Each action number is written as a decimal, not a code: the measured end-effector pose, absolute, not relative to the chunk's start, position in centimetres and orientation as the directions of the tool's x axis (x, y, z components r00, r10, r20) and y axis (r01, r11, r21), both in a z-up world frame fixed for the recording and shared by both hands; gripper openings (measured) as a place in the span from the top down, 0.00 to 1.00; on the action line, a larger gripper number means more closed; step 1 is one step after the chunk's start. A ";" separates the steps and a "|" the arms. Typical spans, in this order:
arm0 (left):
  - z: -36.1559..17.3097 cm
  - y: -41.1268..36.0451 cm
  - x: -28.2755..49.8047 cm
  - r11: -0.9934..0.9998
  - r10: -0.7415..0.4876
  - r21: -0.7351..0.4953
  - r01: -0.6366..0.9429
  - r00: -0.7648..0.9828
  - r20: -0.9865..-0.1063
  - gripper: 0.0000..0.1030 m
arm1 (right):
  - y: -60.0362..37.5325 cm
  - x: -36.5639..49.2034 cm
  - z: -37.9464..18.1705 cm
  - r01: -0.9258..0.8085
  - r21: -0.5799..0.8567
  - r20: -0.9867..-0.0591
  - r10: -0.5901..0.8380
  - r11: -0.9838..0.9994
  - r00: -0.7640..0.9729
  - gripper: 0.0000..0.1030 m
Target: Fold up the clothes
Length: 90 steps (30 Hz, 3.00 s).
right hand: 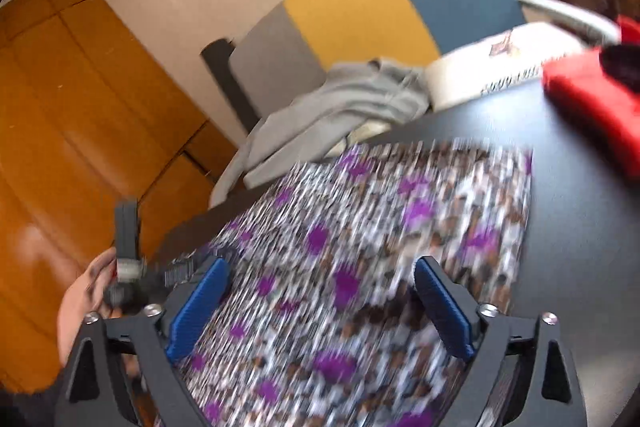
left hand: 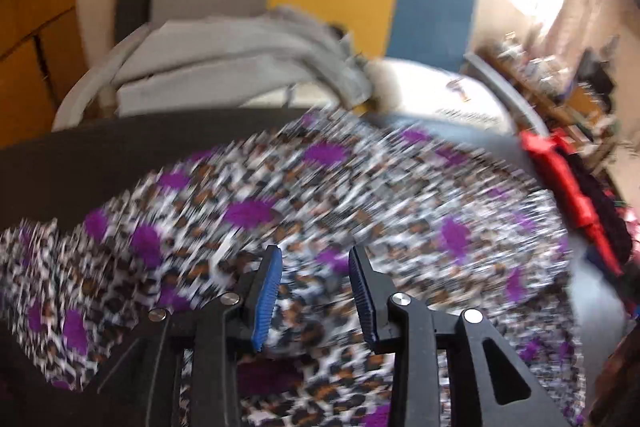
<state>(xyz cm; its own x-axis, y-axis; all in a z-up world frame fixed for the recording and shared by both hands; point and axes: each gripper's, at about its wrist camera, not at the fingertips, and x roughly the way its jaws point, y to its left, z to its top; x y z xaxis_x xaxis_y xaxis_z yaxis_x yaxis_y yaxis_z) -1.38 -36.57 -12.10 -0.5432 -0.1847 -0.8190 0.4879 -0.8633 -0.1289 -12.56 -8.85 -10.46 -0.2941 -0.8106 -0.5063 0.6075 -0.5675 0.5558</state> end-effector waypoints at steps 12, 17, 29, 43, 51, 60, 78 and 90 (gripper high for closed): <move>-13.9 -38.0 3.9 -0.798 -0.176 -0.245 0.551 -0.602 -0.779 0.58 | -9.1 -17.1 -16.5 0.549 0.556 -0.567 -0.768 -0.624 -0.298 0.01; -12.2 -40.0 3.0 -0.789 -0.099 -0.354 0.502 -0.672 -0.734 0.53 | -9.8 -16.9 -13.3 0.584 0.506 -0.604 -0.744 -0.634 -0.286 0.02; -11.0 -43.7 -8.2 -0.893 -0.114 -0.199 0.404 -0.630 -0.768 0.46 | -23.7 -23.7 -10.7 0.780 0.346 -0.723 -0.678 -0.522 -0.134 0.37; -14.2 -45.5 -14.7 -0.883 0.071 -0.310 0.353 -0.553 -0.830 0.90 | -30.7 -24.7 -13.6 0.881 0.119 -0.877 -0.465 -0.459 -0.123 0.95; -11.1 -44.6 -10.6 -0.853 0.107 -0.421 0.308 -0.686 -0.720 0.93 | -29.4 -23.1 -11.4 0.873 0.157 -0.815 -0.560 -0.462 -0.150 0.95; -9.8 -40.2 -3.3 -0.882 0.077 -0.394 0.260 -0.744 -0.664 0.93 | -23.4 -17.4 -9.1 0.883 0.205 -0.734 -0.663 -0.423 -0.148 0.95; -10.3 -37.6 2.1 -0.817 0.050 -0.464 0.343 -0.760 -0.648 0.75 | -17.5 -11.5 -10.6 0.827 0.358 -0.662 -0.742 -0.434 -0.103 0.73; -15.8 -34.5 0.7 -0.822 -0.068 -0.367 0.435 -0.715 -0.696 0.76 | -18.7 -11.0 -16.1 0.831 0.220 -0.715 -0.665 -0.510 -0.219 0.71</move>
<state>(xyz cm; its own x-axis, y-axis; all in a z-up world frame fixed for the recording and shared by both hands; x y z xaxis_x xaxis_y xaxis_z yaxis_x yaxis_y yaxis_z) 0.73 -34.46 -15.84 -0.7150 -0.0681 -0.6959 0.4354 -0.8220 -0.3670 -11.00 -18.70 -16.09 -0.2186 -0.6645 -0.7146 0.8313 -0.5103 0.2203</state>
